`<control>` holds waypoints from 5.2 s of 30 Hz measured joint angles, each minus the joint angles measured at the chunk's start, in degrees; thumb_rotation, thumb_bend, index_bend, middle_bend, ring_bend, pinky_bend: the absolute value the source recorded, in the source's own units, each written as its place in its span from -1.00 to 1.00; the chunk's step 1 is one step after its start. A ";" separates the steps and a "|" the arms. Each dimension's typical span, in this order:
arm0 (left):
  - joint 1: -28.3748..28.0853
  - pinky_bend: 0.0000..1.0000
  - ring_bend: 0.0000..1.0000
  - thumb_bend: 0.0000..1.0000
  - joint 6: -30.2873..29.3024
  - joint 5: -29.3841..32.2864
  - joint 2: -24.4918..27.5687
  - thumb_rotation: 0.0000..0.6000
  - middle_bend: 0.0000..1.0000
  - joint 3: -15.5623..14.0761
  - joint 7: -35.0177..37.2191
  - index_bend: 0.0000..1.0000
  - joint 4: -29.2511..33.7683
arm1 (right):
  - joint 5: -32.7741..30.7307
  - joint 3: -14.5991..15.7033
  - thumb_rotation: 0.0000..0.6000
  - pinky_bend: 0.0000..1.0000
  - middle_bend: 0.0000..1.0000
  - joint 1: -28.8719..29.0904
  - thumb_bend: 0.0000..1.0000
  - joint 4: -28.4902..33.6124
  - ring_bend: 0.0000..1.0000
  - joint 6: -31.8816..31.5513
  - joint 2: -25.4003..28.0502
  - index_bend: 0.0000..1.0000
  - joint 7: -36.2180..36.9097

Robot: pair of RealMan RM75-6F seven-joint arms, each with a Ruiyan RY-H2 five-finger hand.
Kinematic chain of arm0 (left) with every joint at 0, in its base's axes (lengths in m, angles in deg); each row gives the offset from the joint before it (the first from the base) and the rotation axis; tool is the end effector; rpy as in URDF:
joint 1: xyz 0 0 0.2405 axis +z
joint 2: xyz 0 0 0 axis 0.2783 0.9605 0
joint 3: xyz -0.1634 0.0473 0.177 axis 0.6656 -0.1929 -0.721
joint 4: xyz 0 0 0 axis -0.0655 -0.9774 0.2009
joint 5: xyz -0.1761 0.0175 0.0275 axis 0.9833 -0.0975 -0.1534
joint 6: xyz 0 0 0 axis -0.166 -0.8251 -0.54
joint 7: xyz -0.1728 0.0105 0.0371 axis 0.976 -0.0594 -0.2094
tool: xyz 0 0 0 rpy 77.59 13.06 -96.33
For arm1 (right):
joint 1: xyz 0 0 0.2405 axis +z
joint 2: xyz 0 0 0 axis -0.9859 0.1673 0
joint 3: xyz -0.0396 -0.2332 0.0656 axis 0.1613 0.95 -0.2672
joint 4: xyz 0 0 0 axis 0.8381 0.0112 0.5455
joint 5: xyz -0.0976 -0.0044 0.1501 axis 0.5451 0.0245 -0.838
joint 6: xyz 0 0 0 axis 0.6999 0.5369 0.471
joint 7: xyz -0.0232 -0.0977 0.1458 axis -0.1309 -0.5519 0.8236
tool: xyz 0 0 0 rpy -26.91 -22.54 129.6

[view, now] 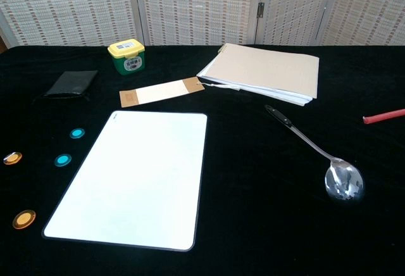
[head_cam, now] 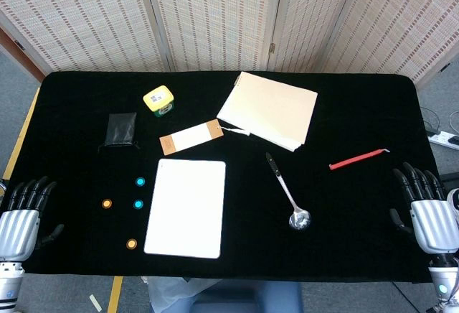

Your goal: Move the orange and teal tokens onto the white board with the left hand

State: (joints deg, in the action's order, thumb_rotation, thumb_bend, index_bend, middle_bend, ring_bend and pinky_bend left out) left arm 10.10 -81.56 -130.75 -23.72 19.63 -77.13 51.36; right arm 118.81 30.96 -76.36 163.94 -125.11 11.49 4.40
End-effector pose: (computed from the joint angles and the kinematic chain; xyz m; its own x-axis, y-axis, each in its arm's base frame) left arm -0.2884 0.2168 0.1690 0.4954 -0.0130 0.8686 0.8682 -0.0244 -0.4955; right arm -0.2847 -0.2082 0.1898 0.4618 0.0188 0.8868 -0.8867 -0.0139 0.4621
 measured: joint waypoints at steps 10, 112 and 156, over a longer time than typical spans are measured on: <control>-0.64 -1.00 -0.88 -0.46 0.75 0.14 0.19 1.00 -0.80 0.26 0.32 -0.56 -0.07 | 0.14 0.07 1.00 -1.00 -1.00 -0.37 -0.14 0.04 -1.00 -0.63 0.14 -1.00 0.29; -19.05 -1.00 -0.81 -0.16 23.73 3.47 -17.23 1.00 -0.61 -0.16 8.18 0.09 -19.58 | -0.04 0.11 1.00 -1.00 -1.00 -2.44 -0.14 2.73 -1.00 -2.57 3.20 -1.00 0.82; -13.74 -1.00 -0.96 -0.20 14.03 -4.93 -9.34 1.00 -0.71 -10.83 1.55 -0.15 -6.14 | 0.90 -0.27 1.00 -1.00 -1.00 -1.53 -0.14 2.23 -1.00 -1.34 2.78 -1.00 0.79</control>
State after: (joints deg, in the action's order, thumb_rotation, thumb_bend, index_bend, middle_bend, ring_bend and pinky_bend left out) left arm -3.64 -67.54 -135.68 -33.06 8.80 -75.57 45.22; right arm 119.70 30.69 -77.89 166.16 -126.46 14.28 5.19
